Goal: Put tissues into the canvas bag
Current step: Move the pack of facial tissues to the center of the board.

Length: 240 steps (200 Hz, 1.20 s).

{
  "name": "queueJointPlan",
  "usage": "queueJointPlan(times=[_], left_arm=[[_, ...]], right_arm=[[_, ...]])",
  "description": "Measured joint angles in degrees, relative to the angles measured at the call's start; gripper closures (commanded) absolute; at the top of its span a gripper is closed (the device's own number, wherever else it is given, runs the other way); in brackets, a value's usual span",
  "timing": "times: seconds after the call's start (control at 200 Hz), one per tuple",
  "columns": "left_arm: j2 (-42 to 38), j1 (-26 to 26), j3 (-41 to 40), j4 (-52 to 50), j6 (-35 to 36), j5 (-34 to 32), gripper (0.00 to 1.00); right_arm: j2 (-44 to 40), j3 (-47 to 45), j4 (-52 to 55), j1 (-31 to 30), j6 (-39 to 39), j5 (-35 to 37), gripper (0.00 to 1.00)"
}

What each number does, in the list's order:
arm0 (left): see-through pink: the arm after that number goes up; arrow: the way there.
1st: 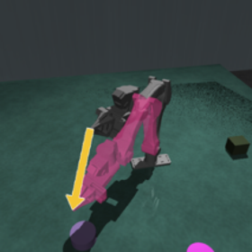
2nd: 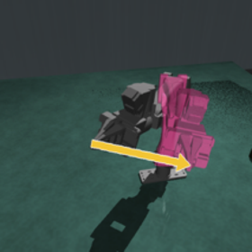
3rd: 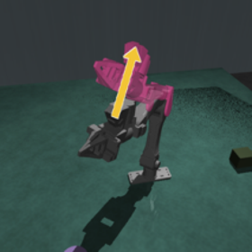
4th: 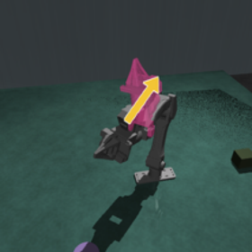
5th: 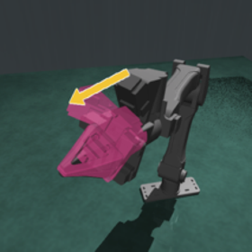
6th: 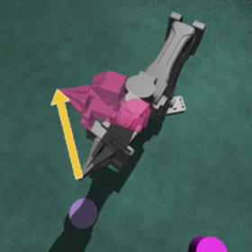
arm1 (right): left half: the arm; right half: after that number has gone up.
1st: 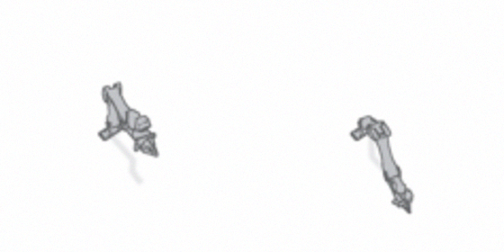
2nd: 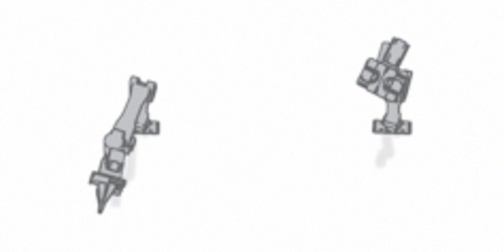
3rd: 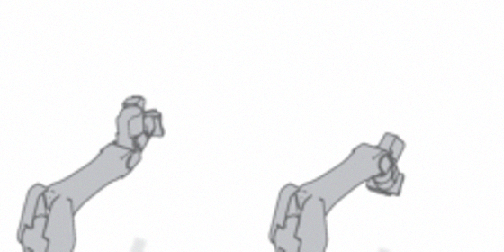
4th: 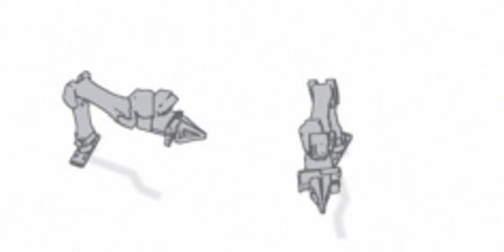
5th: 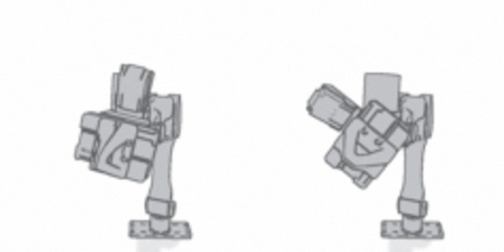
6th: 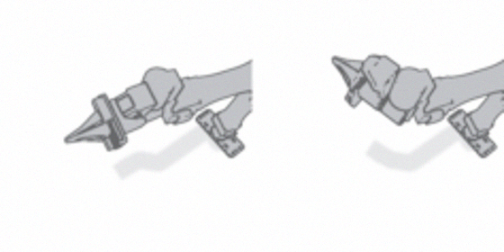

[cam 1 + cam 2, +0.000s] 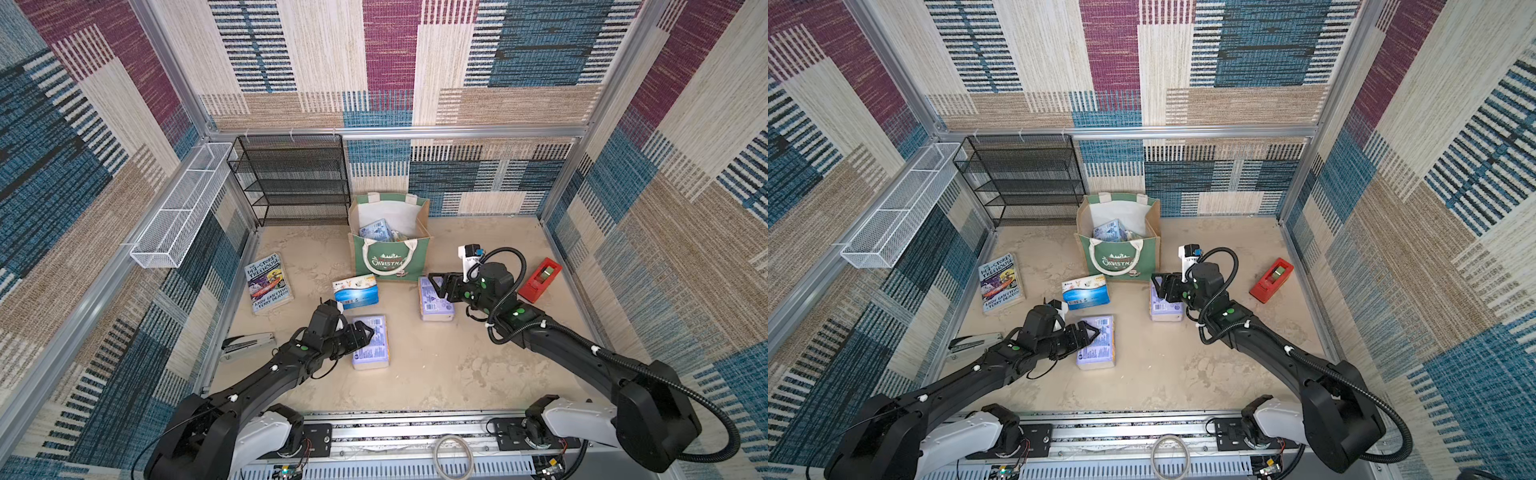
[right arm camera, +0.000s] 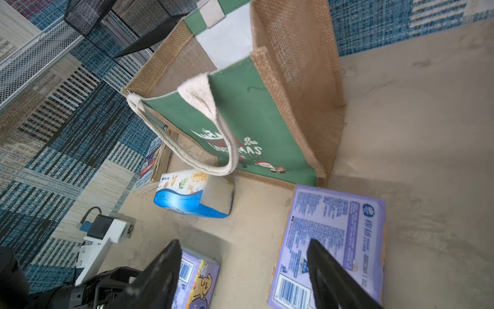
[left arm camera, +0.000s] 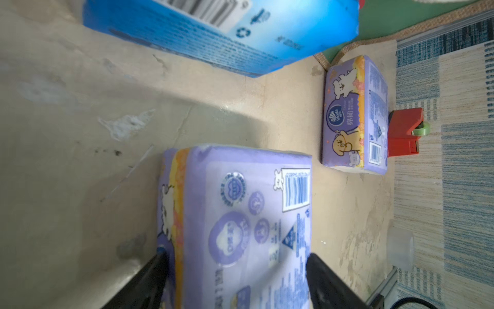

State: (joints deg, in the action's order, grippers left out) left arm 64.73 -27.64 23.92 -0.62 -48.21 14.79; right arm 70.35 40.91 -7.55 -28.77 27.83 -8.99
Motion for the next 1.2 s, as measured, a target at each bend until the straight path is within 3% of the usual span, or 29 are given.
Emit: queueJointPlan(times=[0.205,0.546,0.962,1.202], left_arm=[[4.3,-4.9,0.8,4.1,-3.3,-1.2,0.16],[6.1,-5.7,1.4,7.1,-5.0,-2.7,0.14],[0.0,-3.4,0.9,1.6,-2.6,-5.6,0.07],[-4.1,0.0,-0.5,-1.9,-0.4,-5.6,0.06]], right_arm=[[-2.3,-4.8,1.2,0.0,2.8,0.0,0.23],[-8.8,-15.0,0.9,-0.5,7.7,-0.3,0.25],[-3.7,-15.8,-3.4,-8.8,11.4,-0.9,0.28],[0.9,-14.6,-5.5,-13.9,12.8,0.8,0.22]])
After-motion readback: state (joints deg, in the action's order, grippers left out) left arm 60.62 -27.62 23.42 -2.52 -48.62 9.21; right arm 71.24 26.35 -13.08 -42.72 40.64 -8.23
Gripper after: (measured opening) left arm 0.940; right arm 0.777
